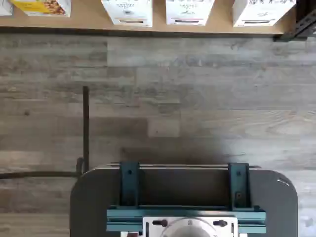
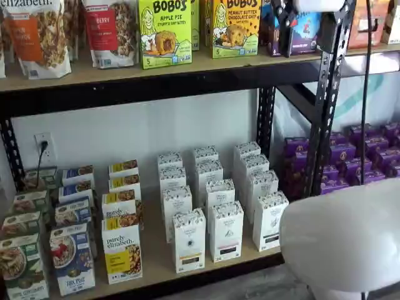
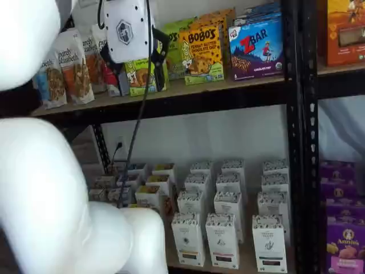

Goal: Pick up the white box with a yellow strip in the middle, on the bottom shelf, the fourth box from the left

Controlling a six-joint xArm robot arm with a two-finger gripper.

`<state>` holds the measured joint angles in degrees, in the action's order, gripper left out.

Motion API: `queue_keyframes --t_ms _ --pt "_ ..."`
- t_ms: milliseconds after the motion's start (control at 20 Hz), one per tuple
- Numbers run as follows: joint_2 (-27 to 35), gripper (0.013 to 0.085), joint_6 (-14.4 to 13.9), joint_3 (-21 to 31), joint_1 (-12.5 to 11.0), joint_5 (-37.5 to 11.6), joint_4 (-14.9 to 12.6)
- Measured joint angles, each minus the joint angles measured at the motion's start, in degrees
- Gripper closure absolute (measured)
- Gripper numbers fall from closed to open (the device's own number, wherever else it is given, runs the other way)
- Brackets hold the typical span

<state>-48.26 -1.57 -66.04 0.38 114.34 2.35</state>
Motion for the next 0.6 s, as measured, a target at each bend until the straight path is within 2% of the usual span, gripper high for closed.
queue_keyframes --t_ms 50,100,200,350,600 --pt "0.09 0.0130 0.61 -0.04 -1.22 0.23 1.33" --pt "0.25 0.0130 1.71 -0.13 -3.55 0.64 3.77" --pt "0.19 0.0130 2.51 -0.08 -4.81 0.68 5.16" --pt "0.04 0.0130 3.05 0.14 -5.28 0.43 5.28" --pt "-0.12 0.0130 2.61 1.45 -4.21 -0.90 4.18"
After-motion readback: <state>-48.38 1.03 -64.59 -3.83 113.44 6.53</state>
